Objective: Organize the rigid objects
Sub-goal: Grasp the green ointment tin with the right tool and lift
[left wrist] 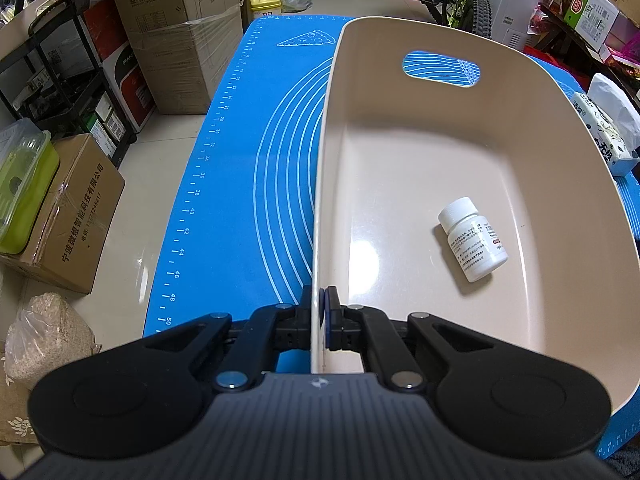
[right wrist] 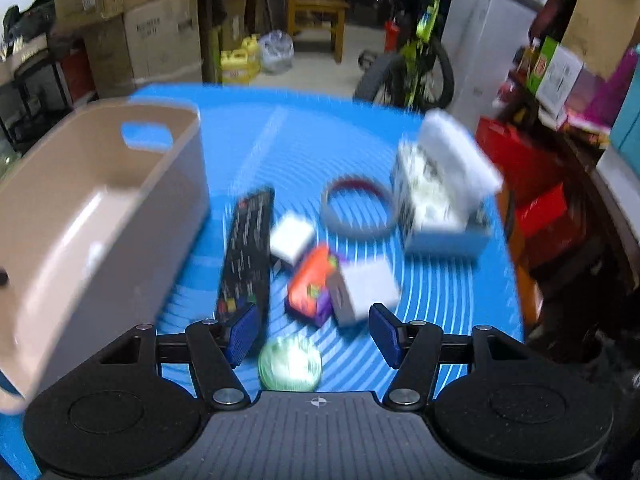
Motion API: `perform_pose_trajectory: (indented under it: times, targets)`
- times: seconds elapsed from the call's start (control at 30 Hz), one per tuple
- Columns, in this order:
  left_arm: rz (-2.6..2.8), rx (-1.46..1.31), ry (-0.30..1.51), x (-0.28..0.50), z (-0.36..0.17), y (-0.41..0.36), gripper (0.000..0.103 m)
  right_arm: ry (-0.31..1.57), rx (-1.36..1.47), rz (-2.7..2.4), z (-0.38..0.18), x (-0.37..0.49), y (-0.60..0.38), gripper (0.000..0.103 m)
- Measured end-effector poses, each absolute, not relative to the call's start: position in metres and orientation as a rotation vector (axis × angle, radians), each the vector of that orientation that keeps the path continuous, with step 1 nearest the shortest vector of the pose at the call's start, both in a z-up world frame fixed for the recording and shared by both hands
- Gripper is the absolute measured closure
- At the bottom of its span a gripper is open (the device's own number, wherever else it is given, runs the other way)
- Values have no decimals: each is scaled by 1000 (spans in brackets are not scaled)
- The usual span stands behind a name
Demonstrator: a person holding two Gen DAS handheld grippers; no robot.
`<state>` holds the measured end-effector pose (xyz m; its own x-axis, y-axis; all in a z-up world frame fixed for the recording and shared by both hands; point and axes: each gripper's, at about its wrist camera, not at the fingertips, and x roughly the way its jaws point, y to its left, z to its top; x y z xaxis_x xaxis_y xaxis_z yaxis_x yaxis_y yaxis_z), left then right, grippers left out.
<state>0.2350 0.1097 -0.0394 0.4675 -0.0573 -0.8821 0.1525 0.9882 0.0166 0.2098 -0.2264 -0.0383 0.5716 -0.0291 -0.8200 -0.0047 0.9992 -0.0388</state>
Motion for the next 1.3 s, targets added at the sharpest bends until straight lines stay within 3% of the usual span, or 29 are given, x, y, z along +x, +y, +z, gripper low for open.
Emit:
perform_pose_trajectory:
  times: [0.37,0.43,0.53,0.7,1.03,1.3]
  targets:
    - [-129,95,1077,235,-40,111,97,1021,0,26,-93,213,-215,35]
    - [-130,93,1077,235,-40,111,97,1029,-9,22,-98,216,-212,36]
    - [-130,89,1077,235,-41,111,97,1032,-15,14,-102,217,-209,47]
    - [-131,87,1077,234,-39,110,97,1021,-22,8,-98,213,-211,49]
    - [-131,87,1077,234,-39,110,97,820,-60,-33,-24,197,-202,49]
    - [-129,92,1077,234,-40,110,97,638,-115,132,45,221,-140,49]
